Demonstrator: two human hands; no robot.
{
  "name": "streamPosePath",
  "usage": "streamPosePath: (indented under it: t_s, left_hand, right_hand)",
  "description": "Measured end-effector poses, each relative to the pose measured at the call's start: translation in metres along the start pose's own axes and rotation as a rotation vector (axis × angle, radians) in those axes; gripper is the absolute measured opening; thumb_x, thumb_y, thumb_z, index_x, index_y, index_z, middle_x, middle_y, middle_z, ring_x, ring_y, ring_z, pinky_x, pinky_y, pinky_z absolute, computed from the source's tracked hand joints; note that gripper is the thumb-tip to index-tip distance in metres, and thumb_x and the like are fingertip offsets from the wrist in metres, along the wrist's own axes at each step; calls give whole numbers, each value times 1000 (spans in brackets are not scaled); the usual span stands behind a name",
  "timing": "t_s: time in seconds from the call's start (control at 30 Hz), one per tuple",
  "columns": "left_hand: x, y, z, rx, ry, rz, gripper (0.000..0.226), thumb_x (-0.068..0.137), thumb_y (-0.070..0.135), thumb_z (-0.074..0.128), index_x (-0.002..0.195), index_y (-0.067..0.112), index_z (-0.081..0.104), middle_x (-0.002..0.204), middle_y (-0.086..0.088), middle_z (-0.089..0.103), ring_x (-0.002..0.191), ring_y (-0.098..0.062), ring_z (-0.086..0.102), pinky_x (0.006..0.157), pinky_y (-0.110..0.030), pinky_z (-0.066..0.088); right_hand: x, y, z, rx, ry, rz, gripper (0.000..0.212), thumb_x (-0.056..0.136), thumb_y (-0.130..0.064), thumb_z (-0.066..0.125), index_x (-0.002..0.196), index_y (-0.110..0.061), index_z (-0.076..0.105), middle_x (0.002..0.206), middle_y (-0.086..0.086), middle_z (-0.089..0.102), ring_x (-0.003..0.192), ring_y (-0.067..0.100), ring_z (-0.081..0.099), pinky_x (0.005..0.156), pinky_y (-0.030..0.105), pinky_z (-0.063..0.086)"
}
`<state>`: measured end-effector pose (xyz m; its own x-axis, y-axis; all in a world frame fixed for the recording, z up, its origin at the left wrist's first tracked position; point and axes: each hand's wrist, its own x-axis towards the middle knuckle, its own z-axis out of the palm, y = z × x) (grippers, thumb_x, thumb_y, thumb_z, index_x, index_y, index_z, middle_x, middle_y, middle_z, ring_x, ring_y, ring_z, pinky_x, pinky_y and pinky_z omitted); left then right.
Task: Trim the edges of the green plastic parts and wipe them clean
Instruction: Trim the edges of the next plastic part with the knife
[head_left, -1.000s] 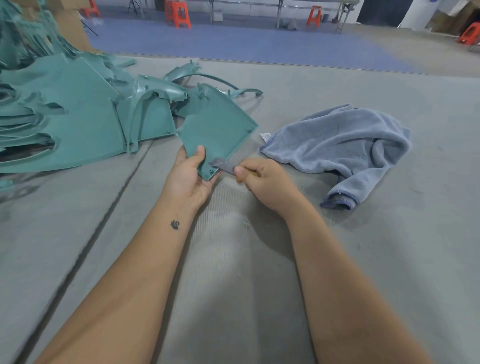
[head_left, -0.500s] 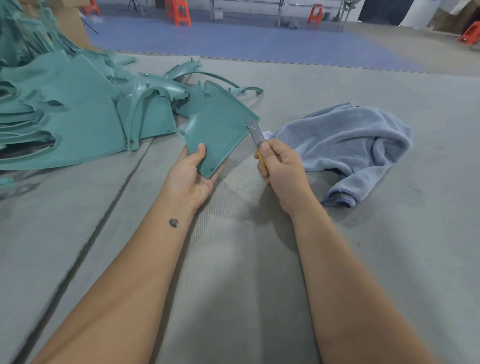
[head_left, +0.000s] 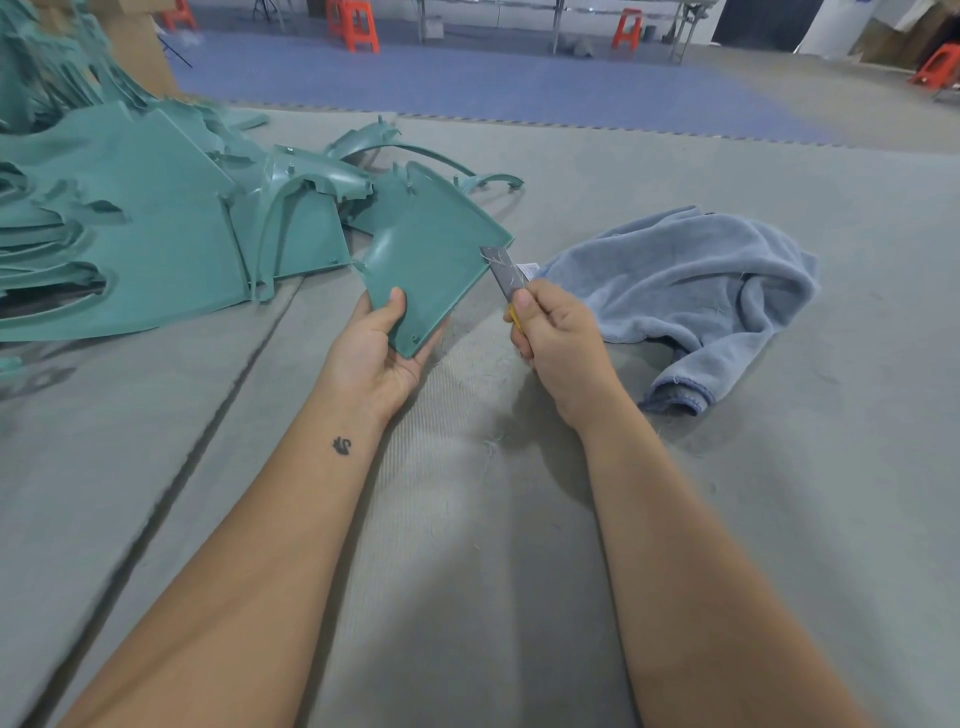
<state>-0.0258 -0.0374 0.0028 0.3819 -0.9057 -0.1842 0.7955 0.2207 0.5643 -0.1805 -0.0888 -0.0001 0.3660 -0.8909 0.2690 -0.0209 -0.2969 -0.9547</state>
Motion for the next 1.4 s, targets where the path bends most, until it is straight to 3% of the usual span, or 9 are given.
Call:
streamPosePath:
  t_s: [0.27,0.43,0.7,0.8,0.9,1.1,1.27,1.4]
  left_hand:
    - [1,2,0,7,2,-6,21,101,6,41,108,16,59,90,-8,75,76,-23,73,66,-33,61]
    - [2,3,0,-54,-18,8,22,102,5,40,109,14,58,87,-8,75,75,-22,73,67,-33,61]
    - [-1,3,1,-56,-29,-43,22,101,5,40,115,7,56,99,-13,71,78,-26,72,65,-36,61]
    - [-2,0,2,-39,-59,-69,22,101,5,39,112,5,58,93,-13,73,78,-25,73,69,-37,61]
    - [-1,-1,2,-47,-41,-62,22,102,5,38,111,5,58,91,-13,73,76,-24,73,68,-37,61]
    - [2,-2,2,-97,-24,-53,27,102,6,38,124,6,53,103,-15,68,84,-26,69,71,-38,59]
    - [-1,-1,2,-115,-46,-67,21,101,6,39,109,6,58,90,-15,73,76,-27,73,64,-38,61]
    - [-1,-3,3,-134,-45,-71,23,102,6,38,114,3,57,90,-16,73,74,-27,73,65,-39,61]
  right_hand:
    - [0,0,1,16,-6,15,27,103,-8,41,80,2,49,59,-3,34,53,7,30,49,14,28]
    - [-2,1,7,-140,-119,19,33,100,-11,48,68,-18,51,57,2,35,58,19,31,56,29,28]
    - [-4,-6,4,-17,-54,-1,29,104,-16,43,77,-16,54,61,5,43,56,10,36,53,19,32]
    - [-5,-5,8,-75,-84,-17,27,103,-12,44,78,-10,52,64,11,38,54,11,34,52,18,31]
    - [-5,-3,8,-155,-146,-34,27,102,-10,46,75,-12,51,62,9,37,58,18,32,56,28,29]
    - [-6,-1,15,-261,-269,-49,31,99,-9,52,69,-18,52,57,-4,40,53,7,34,55,24,30]
    - [-4,-2,7,-65,-75,-27,29,103,-14,45,75,-17,52,60,7,39,54,10,35,52,21,31]
    - [-5,0,12,-150,-135,-55,29,102,-11,46,74,-18,49,58,-1,36,53,8,32,54,21,30]
